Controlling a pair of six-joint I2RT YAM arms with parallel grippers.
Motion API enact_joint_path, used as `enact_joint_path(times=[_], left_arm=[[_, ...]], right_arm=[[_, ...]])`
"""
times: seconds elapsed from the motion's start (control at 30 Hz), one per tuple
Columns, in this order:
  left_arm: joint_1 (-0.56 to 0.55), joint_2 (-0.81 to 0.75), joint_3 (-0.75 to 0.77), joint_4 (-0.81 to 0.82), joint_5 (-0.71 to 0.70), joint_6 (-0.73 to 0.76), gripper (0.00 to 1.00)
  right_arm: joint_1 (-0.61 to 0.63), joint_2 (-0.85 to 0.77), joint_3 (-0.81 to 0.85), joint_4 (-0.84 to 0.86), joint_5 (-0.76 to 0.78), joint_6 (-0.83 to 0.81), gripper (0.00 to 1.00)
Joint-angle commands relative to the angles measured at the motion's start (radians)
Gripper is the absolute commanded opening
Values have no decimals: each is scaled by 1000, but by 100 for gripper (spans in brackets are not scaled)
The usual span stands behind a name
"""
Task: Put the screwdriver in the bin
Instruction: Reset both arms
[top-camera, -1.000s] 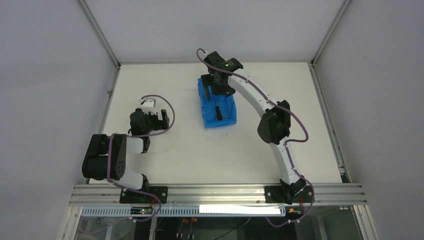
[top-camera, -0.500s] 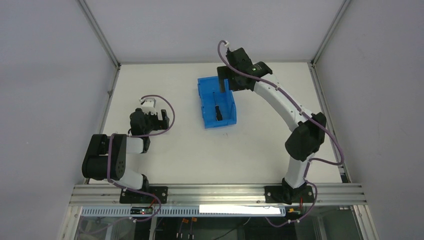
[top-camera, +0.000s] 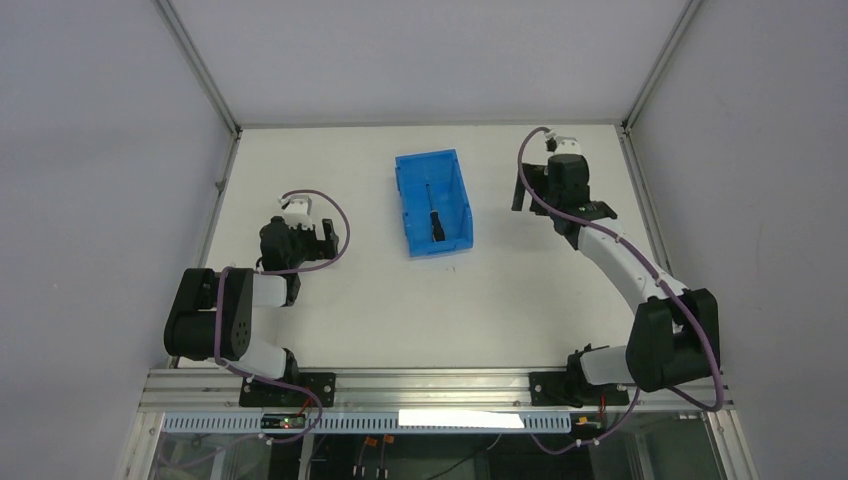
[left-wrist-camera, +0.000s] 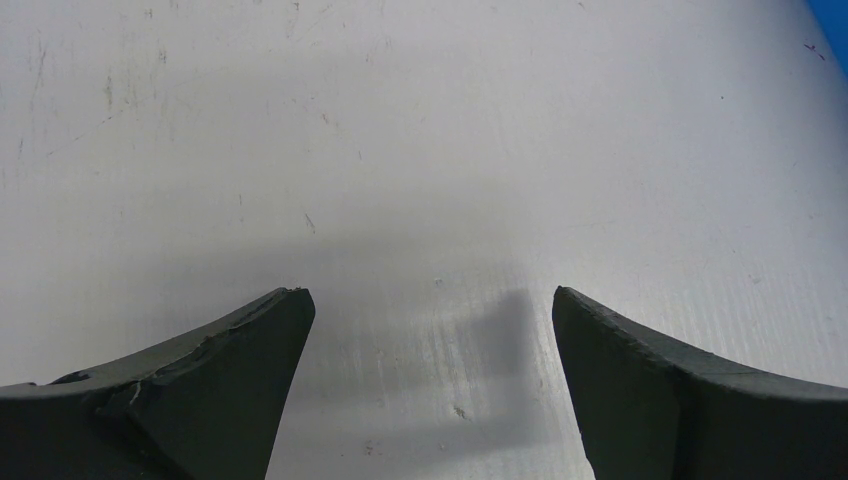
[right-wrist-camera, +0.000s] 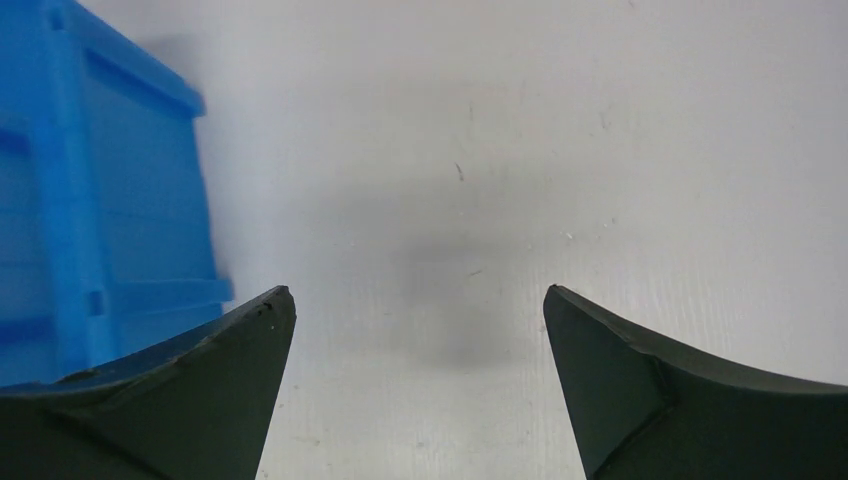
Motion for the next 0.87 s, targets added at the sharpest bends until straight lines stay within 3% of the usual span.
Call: enact_joint_path(times=[0.0,0.3,0.83], left_arm=[[14,-1,19,42,10,-9,99],[14,0,19,42,10,-10,99],[14,0,19,42,10,-10,99]], right_arm=[[-54,-70,-158,266,-35,-16,98],[-134,-116,-404,563,49,-10,98],[-134,-103,-540,682,146,-13,98]])
